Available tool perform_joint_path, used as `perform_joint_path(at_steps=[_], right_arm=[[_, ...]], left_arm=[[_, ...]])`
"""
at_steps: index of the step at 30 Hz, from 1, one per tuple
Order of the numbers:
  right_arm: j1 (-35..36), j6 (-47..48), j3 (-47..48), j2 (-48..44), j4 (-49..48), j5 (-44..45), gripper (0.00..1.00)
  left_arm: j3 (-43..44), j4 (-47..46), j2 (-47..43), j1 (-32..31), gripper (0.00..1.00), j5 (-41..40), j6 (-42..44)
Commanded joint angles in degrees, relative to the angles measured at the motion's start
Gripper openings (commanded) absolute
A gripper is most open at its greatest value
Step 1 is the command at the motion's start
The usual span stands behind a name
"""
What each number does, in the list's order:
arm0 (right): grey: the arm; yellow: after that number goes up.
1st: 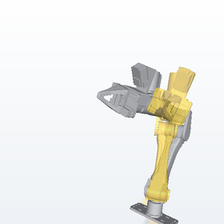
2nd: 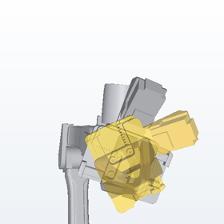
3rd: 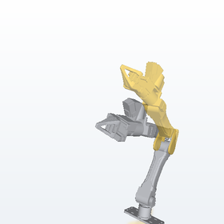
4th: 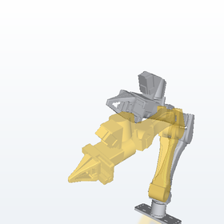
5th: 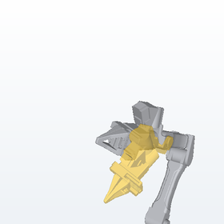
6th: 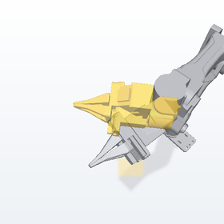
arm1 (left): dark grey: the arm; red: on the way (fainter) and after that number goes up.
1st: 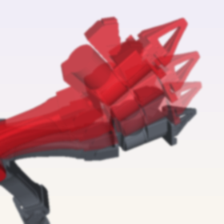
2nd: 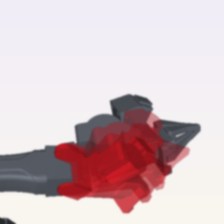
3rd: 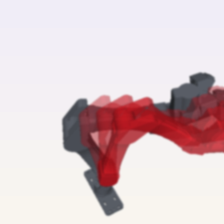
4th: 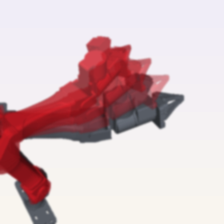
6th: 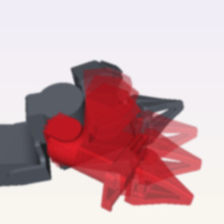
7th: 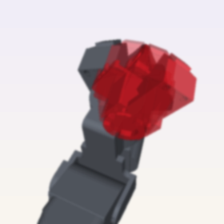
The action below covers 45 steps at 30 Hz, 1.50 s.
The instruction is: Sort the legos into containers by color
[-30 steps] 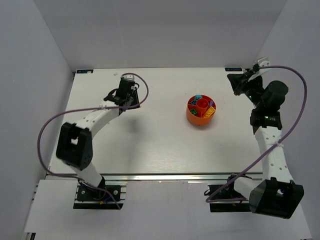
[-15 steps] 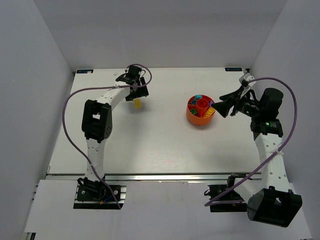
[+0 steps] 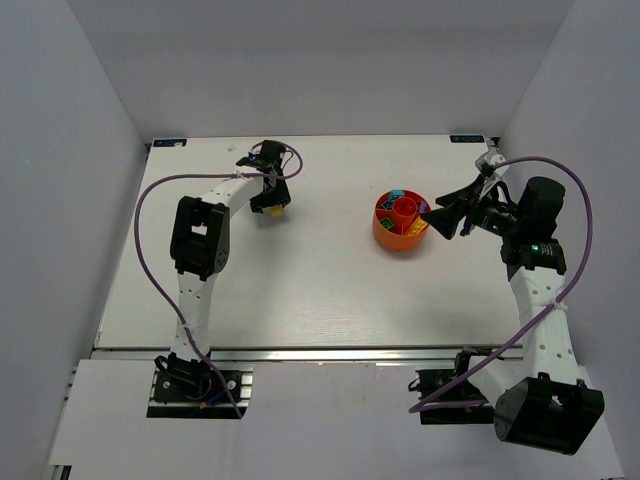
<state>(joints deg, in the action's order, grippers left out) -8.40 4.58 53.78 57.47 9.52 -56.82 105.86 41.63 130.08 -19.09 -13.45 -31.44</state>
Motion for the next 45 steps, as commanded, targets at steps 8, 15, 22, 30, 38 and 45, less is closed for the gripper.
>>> perform_joint_path(at_steps=[8,15,22,30,38,45], right_arm=[[-0.56,-0.80,0.71,-0.78,-1.96,-0.66,0.67],[-0.82,-1.42,-0.43,-0.70,-3.89,-3.55,0.66],[0.23,-11.25,-2.72,3.69,-10.66,-17.63,0.65],[10.13,-13.54,2.72,11.24,-2.06,-10.34,0.60],[18.15,-22.59,11.60,25.49,1.46,-10.68,0.56],[24.83,-24.09,18.38,33.13,3.84,-11.91,0.89]], left_arm=[[1.45,-0.93,-0.53,-0.42,0.48,-0.08,-0.81],[-0.57,-2.69,-3.25,-0.42,0.40,3.60,3.56],[-21.54,-22.52,-22.03,-1.65,0.18,27.04,17.98],[-51.79,-43.88,-54.10,-3.94,0.19,50.69,25.11],[-58.49,-43.83,-60.56,-9.11,0.20,52.39,29.23],[-57.96,-43.21,-57.93,-12.89,0.19,46.51,30.74]])
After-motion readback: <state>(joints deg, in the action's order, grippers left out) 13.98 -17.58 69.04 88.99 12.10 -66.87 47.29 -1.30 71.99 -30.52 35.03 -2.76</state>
